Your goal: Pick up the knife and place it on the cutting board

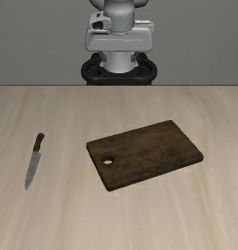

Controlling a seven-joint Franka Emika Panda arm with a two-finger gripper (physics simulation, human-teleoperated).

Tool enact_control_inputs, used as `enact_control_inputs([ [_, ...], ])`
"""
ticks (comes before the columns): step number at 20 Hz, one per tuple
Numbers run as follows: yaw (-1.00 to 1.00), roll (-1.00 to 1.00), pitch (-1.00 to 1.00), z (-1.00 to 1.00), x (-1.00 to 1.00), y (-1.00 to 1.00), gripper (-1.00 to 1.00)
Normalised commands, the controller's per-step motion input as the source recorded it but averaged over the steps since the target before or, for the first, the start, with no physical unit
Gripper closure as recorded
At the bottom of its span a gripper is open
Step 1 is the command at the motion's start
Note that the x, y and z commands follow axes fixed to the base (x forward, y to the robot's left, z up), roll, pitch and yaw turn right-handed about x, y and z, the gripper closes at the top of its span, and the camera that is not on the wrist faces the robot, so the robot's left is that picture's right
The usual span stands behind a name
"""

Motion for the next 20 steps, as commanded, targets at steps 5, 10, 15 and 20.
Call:
enact_control_inputs([
  [5, 0.00, 0.00, 0.00, 0.00, 0.00, -1.00, -1.00],
  [10, 0.00, 0.00, 0.00, 0.00, 0.00, -1.00, -1.00],
  [15, 0.00, 0.00, 0.00, 0.00, 0.00, -1.00, -1.00],
  [20, 0.00, 0.00, 0.00, 0.00, 0.00, -1.00, -1.00],
])
